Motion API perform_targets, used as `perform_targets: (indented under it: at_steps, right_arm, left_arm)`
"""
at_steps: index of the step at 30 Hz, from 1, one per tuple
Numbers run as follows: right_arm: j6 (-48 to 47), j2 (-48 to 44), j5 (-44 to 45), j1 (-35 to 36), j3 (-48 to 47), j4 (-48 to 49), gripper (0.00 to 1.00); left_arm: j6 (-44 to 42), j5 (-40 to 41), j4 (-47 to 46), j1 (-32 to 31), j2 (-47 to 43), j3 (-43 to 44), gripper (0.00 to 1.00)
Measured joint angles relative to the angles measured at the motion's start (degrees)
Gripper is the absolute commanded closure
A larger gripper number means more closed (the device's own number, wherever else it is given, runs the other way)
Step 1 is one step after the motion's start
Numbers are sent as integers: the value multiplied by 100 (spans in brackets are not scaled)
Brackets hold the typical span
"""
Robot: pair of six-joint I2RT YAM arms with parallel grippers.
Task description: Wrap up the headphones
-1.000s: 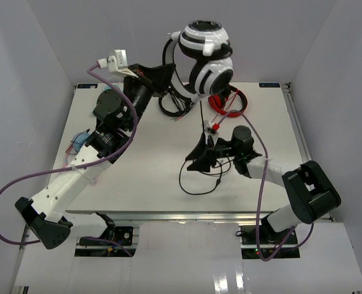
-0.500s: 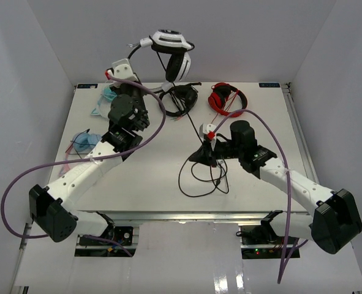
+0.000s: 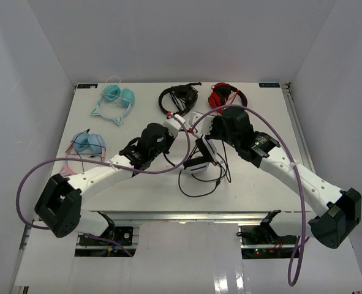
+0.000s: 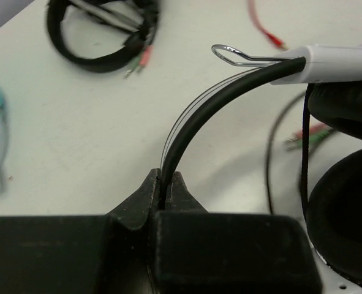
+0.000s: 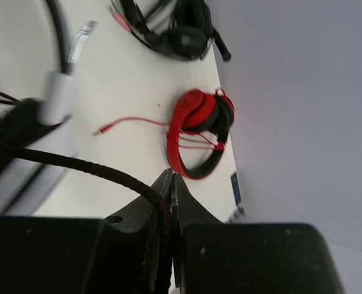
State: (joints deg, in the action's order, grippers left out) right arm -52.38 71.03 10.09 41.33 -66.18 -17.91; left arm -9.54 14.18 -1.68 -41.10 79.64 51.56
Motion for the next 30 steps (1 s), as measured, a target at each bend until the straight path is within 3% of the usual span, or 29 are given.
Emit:
perform_targets:
  at_steps: [3, 8, 14, 19, 24, 30]
  right_arm:
    - [-418, 155, 510, -33, 266, 204, 86]
    - [-327, 235, 119, -601, 479, 324, 63]
    - [626, -41, -3101, -1986, 553, 337, 28]
    - [1734, 65, -5942, -2263, 918, 656, 21]
    - [3680, 577, -7299, -1674, 1722, 2431, 15]
    - [6732, 1287, -7865, -1561, 2683, 5715, 13]
  left_arm:
    - [-61, -1148, 171, 3, -640, -145, 100]
    - [131, -2260, 77, 6, -1576, -148, 100]
    - [794, -2614, 49, 49, -1763, -90, 100]
    - [1329, -2971, 212, 24, -1660, 441, 100]
    - [1872, -2842, 300, 24, -1299, 1564, 100]
    - [2706, -1911, 112, 25, -1130, 2546, 100]
